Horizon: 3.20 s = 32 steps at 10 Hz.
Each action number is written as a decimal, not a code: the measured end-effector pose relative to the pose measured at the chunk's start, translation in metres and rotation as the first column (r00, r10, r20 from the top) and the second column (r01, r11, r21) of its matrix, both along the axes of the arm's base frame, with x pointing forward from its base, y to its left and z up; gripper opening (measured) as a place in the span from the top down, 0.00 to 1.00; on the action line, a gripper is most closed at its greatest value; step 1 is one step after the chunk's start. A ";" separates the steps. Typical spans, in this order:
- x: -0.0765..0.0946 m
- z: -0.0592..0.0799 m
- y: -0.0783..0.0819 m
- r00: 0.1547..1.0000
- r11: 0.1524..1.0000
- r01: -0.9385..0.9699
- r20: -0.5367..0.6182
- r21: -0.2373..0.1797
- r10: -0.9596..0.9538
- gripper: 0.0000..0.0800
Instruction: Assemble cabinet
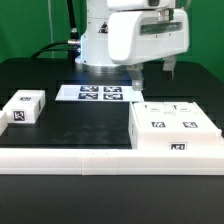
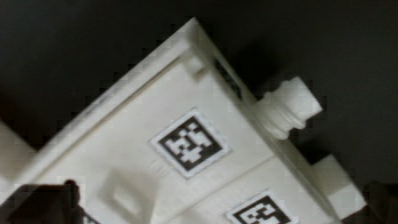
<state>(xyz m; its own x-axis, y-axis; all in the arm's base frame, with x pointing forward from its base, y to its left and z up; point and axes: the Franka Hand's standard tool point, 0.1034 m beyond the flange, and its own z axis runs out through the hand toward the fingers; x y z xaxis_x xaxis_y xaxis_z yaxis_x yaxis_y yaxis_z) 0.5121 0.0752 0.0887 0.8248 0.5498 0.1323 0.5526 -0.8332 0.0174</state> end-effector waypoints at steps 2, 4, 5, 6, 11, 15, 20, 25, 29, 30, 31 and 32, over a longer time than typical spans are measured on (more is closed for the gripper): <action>-0.004 0.000 0.011 0.972 0.972 0.233 -0.019 0.032 -0.232 0.00; -0.006 0.000 0.017 0.879 0.875 0.477 -0.067 0.079 -0.473 0.00; -0.007 -0.001 0.019 0.807 0.802 0.590 -0.094 0.092 -0.583 0.00; -0.015 -0.003 0.026 0.683 0.682 0.729 -0.142 0.066 -0.716 0.00; -0.026 -0.020 0.029 0.567 0.580 0.814 -0.180 -0.026 -0.804 0.00; -0.029 -0.036 0.023 0.757 0.773 0.633 -0.167 -0.053 -0.631 0.00; -0.022 -0.041 0.014 0.784 0.801 0.596 -0.173 -0.059 -0.596 0.00; -0.020 -0.069 0.003 0.783 0.803 0.591 -0.185 -0.073 -0.593 0.00; -0.016 -0.074 0.007 0.796 0.809 0.587 -0.155 -0.040 -0.585 0.00; -0.018 -0.078 0.009 0.801 0.811 0.585 -0.140 -0.025 -0.582 0.00; -0.018 -0.080 0.009 0.805 0.812 0.583 -0.129 -0.014 -0.580 0.00; -0.016 -0.082 0.007 0.804 0.811 0.586 -0.121 -0.006 -0.582 0.00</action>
Offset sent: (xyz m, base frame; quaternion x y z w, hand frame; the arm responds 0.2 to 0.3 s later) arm 0.0000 0.0000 0.0000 0.0000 0.0000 0.1938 0.9810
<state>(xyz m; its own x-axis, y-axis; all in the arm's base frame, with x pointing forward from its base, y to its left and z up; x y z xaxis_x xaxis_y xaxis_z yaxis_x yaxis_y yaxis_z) 0.4959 0.0818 0.0072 0.9987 -0.0430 0.0284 -0.0418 -0.9981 -0.0443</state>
